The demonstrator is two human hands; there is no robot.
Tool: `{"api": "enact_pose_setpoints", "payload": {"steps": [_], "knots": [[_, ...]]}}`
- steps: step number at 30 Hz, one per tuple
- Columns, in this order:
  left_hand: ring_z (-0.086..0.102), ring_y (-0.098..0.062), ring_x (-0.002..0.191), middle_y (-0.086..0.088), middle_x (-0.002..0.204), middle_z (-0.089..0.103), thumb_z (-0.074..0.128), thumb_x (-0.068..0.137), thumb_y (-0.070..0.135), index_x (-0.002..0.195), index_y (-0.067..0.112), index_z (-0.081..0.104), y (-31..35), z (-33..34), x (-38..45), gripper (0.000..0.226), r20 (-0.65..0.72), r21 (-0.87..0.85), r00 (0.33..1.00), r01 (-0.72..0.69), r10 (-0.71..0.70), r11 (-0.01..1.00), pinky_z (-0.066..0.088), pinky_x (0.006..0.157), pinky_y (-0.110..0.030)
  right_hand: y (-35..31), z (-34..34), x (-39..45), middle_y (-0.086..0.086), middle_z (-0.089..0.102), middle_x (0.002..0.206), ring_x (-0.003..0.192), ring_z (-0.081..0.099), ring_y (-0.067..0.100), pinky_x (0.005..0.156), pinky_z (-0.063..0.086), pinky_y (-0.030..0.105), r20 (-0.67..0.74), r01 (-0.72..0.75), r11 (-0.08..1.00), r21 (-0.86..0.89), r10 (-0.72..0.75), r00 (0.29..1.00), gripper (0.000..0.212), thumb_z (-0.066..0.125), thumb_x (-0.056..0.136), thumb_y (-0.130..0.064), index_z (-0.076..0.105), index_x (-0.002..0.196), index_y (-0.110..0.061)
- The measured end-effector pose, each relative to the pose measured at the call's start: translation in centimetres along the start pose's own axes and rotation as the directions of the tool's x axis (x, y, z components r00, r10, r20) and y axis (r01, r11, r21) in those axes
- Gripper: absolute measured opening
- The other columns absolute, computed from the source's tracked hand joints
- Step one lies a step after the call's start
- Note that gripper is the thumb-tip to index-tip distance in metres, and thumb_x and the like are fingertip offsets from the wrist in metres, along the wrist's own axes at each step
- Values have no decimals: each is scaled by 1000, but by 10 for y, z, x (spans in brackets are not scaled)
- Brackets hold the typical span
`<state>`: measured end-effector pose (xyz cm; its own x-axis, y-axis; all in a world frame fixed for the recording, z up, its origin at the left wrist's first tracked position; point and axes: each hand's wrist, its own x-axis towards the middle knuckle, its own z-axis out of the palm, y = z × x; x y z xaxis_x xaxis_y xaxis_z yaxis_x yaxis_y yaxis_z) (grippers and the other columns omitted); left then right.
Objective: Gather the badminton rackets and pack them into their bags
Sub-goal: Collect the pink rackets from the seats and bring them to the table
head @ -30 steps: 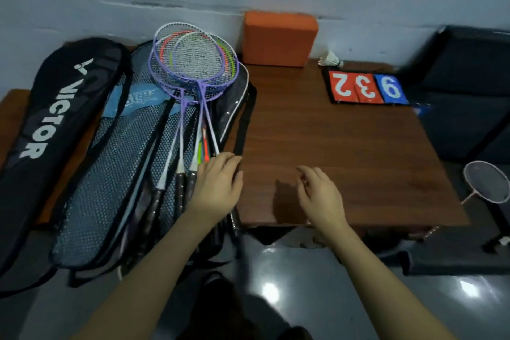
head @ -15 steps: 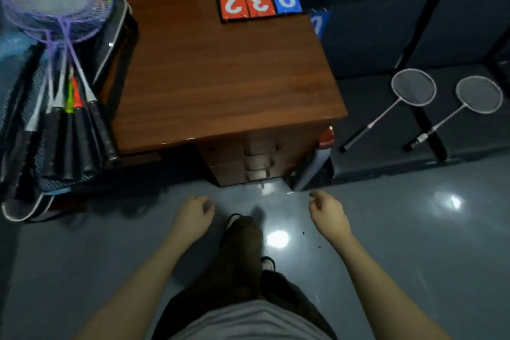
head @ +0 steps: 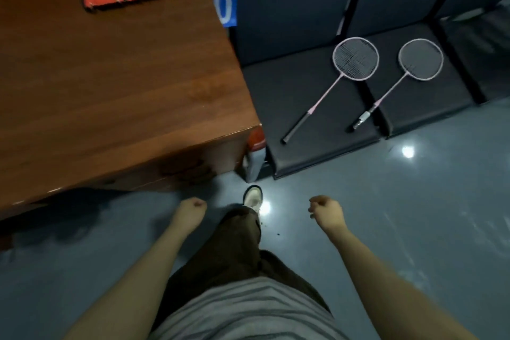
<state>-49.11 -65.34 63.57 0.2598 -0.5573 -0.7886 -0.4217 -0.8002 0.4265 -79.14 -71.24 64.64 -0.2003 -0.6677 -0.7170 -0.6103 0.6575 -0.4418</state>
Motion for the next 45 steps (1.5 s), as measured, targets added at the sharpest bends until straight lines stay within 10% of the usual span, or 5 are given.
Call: {"api": "enact_pose_setpoints", "payload": {"steps": [10,23,29,36,45], "knots": [[59,-24,102,-12,113,60,51,90,7,113,4,61,221,83,36,26,146,88,876,-474,459,876,39,88,-22,-62,-134,93,11,62,88,86,62,37,78,50,43,-234,111,989,94,-87,968,30,40,94,-8,58,119,-4],[44,-33,116,-11,131,47,50,90,33,135,19,43,370,213,223,47,133,543,869,-466,477,699,38,97,-40,-58,-224,329,5,65,111,99,60,25,75,44,32,-267,141,987,-79,-157,951,28,43,95,-21,57,119,-17],[42,-35,118,-12,137,38,47,91,40,145,27,19,374,260,316,63,95,643,900,-381,424,664,35,97,-44,-16,-212,432,14,57,118,105,57,35,86,48,49,-258,104,979,-174,-147,955,44,52,91,-29,42,132,-16],[53,-32,92,-9,108,47,62,83,17,145,31,18,362,285,365,77,78,554,824,-504,561,663,38,85,-40,12,-189,503,18,46,131,121,43,37,102,28,49,-370,-12,966,-256,-87,925,81,56,84,-55,17,147,-22],[56,-24,74,-2,88,48,60,78,12,127,19,55,367,277,346,50,-59,219,683,-703,728,677,51,75,-38,-7,-175,495,17,42,118,90,52,33,98,37,46,-500,98,995,8,-81,862,63,49,93,-21,17,147,-25]]}}
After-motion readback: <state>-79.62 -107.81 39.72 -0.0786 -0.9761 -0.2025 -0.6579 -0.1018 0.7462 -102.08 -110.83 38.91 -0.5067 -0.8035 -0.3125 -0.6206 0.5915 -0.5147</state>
